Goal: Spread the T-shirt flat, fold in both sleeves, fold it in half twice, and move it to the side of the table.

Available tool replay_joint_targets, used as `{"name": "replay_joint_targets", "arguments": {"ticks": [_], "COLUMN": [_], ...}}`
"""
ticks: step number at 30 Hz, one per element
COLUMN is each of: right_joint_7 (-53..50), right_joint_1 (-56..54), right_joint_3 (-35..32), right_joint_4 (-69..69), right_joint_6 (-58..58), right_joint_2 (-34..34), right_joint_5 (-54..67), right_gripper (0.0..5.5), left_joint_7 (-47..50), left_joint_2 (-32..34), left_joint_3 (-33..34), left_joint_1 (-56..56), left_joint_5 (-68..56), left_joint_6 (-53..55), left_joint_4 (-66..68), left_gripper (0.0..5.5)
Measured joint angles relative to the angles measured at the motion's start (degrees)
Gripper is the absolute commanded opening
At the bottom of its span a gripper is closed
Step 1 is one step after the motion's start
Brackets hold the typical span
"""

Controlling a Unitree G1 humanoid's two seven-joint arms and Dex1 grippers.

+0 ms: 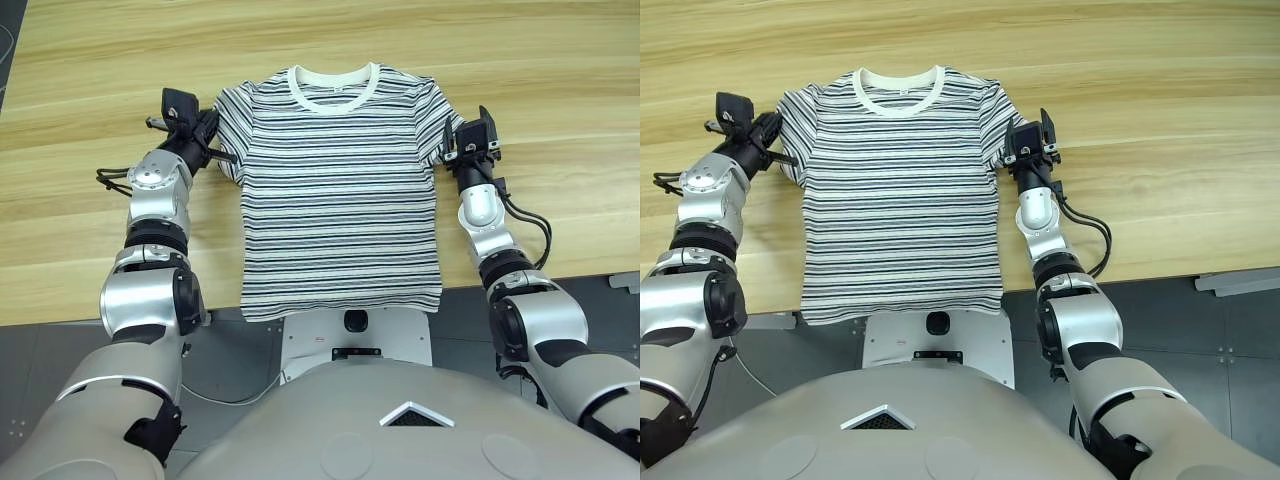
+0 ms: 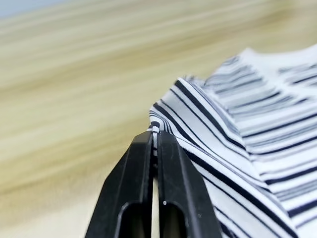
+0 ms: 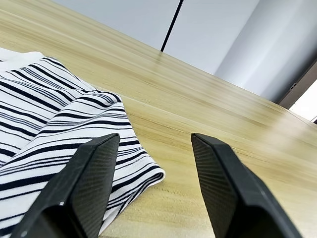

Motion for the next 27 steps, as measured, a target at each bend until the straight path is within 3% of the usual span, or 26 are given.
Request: {"name": "replay_joint_targets", "arguments": {"ticks": [8, 23, 27], "right_joint_7": [-0.1, -0.5, -0.5], "right_joint_1": [0.0, 0.0, 0.0], "right_joint_3": [0.0, 0.1, 0.1], "right_joint_4": [0.1, 0.7, 0.9], "right_joint_6": [-0.2, -0.2, -0.2], "right_joint_2": [0.3, 0.7, 0.8], "right_joint_5": [0.0, 0.0, 0.0], "right_gripper": [2.68, 2.68, 2.68], "left_joint_7": [-0.5, -3.6, -5.9], "left_joint_2": [-1.3, -5.9, -6.8], "left_joint_3": [-0.7, -8.6, -9.4], "left_joint_1": [4.3, 12.0, 13.8], "left_joint_5": [-0.5, 0.4, -1.0], "left_joint_6": [3.4, 11.0, 12.0], "left_joint_4": [-13.3, -27.6, -32.6], "left_gripper": [0.12, 0.12, 0.75]}}
